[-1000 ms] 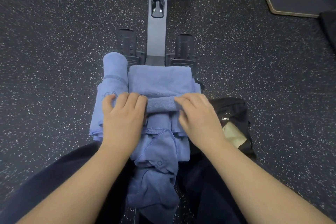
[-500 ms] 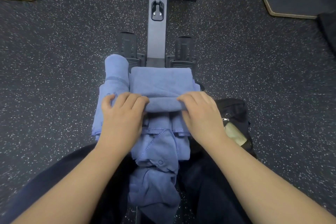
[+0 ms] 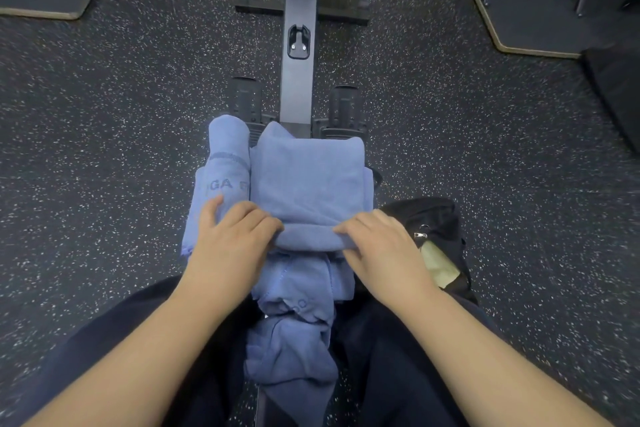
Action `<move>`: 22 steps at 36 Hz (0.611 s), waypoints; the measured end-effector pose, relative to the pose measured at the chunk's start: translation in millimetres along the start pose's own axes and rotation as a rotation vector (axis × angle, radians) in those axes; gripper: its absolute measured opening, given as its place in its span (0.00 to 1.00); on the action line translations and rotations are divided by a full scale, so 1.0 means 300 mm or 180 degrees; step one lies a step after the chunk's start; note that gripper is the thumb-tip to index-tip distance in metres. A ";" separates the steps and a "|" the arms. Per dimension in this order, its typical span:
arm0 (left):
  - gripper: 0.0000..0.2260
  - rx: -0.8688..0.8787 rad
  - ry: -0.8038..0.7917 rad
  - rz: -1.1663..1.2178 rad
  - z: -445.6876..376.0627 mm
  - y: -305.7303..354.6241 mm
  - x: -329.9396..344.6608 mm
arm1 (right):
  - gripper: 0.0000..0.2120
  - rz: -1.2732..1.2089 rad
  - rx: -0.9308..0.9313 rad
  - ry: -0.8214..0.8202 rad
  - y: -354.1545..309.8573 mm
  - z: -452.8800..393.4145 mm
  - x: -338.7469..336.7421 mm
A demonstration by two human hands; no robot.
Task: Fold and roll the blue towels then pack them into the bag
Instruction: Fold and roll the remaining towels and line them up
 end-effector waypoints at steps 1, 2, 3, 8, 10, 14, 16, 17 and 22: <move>0.11 -0.0021 -0.0004 0.0010 0.004 -0.002 0.004 | 0.16 -0.0001 0.0041 -0.0080 0.003 0.004 0.008; 0.10 -0.0050 -0.0009 0.0022 0.008 -0.004 0.009 | 0.16 -0.0006 0.0087 -0.0161 0.006 0.006 0.016; 0.09 -0.0078 -0.0029 0.0022 0.011 -0.007 0.014 | 0.15 -0.0013 0.0132 -0.0229 0.009 0.006 0.023; 0.09 -0.0091 -0.0128 -0.0146 0.010 -0.012 0.040 | 0.11 0.0066 0.0327 -0.0545 0.026 -0.008 0.066; 0.07 -0.0068 -0.0045 -0.0218 0.006 -0.005 0.037 | 0.09 0.0169 0.0316 -0.0437 0.030 -0.010 0.074; 0.08 -0.0085 0.0040 -0.0278 0.000 -0.002 0.042 | 0.05 0.0347 0.0305 0.0092 0.036 -0.011 0.072; 0.10 -0.0115 0.0056 -0.0340 -0.005 -0.001 0.045 | 0.11 0.0434 0.0319 0.0211 0.037 -0.014 0.076; 0.11 -0.0137 0.0057 -0.0376 -0.006 0.001 0.046 | 0.12 0.0430 0.0334 0.0240 0.037 -0.017 0.079; 0.10 -0.0294 -0.0010 -0.0597 -0.010 0.001 0.057 | 0.13 0.0302 0.0468 0.0308 0.040 -0.025 0.079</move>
Point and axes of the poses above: each hand's wrist, its own z-axis away from the middle knuckle, its own x-axis out of the palm, y = z × x, the point moved 9 cm from there along -z, towards the middle knuckle, and after that the axes turned 12 degrees about x, right-handed, at the moved point
